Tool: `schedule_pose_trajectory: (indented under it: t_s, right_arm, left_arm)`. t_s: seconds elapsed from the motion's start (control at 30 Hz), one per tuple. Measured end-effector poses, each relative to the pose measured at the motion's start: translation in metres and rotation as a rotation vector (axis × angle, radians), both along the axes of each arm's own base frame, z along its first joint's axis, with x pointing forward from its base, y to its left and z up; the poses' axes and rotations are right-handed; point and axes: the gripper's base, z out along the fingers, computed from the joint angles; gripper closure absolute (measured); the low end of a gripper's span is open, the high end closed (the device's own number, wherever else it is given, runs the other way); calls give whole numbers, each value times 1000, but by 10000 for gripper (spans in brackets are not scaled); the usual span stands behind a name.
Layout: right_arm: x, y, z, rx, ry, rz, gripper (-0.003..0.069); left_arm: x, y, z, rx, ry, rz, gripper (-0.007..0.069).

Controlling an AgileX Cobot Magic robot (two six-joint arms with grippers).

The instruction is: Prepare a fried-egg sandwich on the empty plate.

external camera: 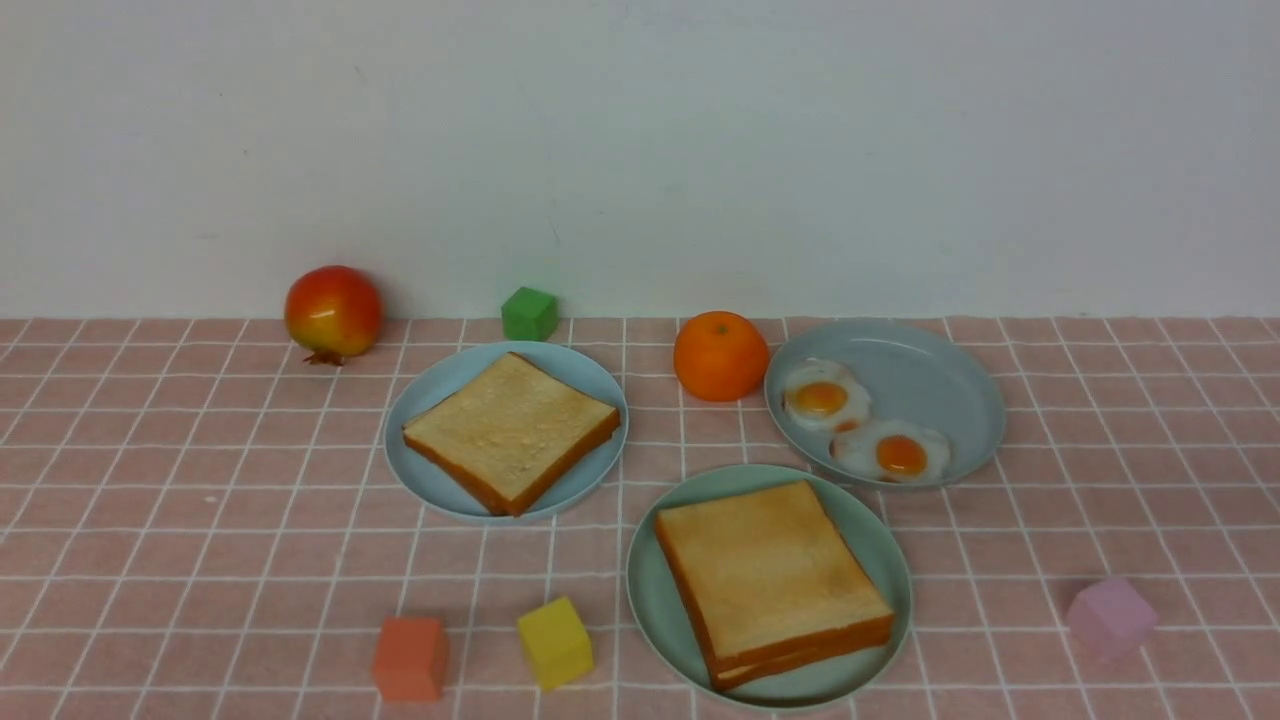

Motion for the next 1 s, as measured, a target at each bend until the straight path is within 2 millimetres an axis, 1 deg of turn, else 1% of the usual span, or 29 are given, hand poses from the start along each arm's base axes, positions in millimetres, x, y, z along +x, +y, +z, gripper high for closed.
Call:
schedule_pose_trajectory:
  t_s: [0.1,0.17,0.3,0.33,0.37,0.4,0.43,0.47,0.53,0.57,0.63,0.7,0.73,0.77,0.8,0.83,0.87,0.9,0.93,0.97,1.0]
  right_arm:
    - [0,0,0,2,3,-21,648]
    - [0,-2,0,6,9,-101,646]
    - [0,-8,0,2,0,-342,644]
    - [-1,-11,-2,-20,-18,-403,644]
    - [-1,-12,-3,-26,-21,-415,644]
    - [-3,-15,-9,-66,-36,-488,644]
    - [-5,-16,-20,-119,-50,-520,644]
    - [-4,-15,-27,-136,-60,-540,644]
    - [0,-12,-43,-182,-130,-544,644]
    - [6,-8,-59,-186,-189,-540,644]
    - [15,-3,-83,-172,-278,-541,643]
    - [26,-1,-115,-143,-392,-556,641]
    - [29,-1,-127,-126,-421,-575,641]
    - [30,-1,-130,-120,-427,-577,641]
    - [33,-2,-153,-86,-460,-611,640]
    - [34,-2,-156,-78,-463,-616,640]
    - [36,-4,-182,-49,-468,-647,640]
    - [36,-5,-202,-29,-479,-668,638]
    - [36,-5,-204,-29,-479,-670,638]
    - [36,-5,-215,-22,-477,-677,637]
    - [35,-6,-231,-29,-473,-681,637]
  left_arm:
    - [0,0,0,1,1,0,613]
    - [0,0,0,3,2,-1,613]
    - [0,0,-1,12,9,-3,613]
    - [0,0,-1,13,9,-3,613]
    - [0,0,-1,13,9,-3,613]
    - [0,0,-1,12,10,-3,613]
    - [0,0,-1,12,10,-3,613]
    - [0,0,-1,12,10,-3,613]
    - [0,0,-1,13,11,-3,613]
    - [0,0,-1,13,11,-3,613]
    - [0,0,-2,13,11,-3,613]
    - [0,0,-2,13,11,-3,613]
    - [0,0,-2,14,11,-3,613]
    - [0,0,-2,14,11,-3,613]
    - [0,0,-2,14,11,-3,613]
    - [0,0,-2,14,11,-3,613]
    - [0,0,-2,14,12,-3,613]
    - [0,0,-2,14,12,-3,613]
    - [0,0,-2,14,12,-3,613]
    - [0,0,-2,14,12,-3,613]
    - [0,0,-2,14,12,-3,613]
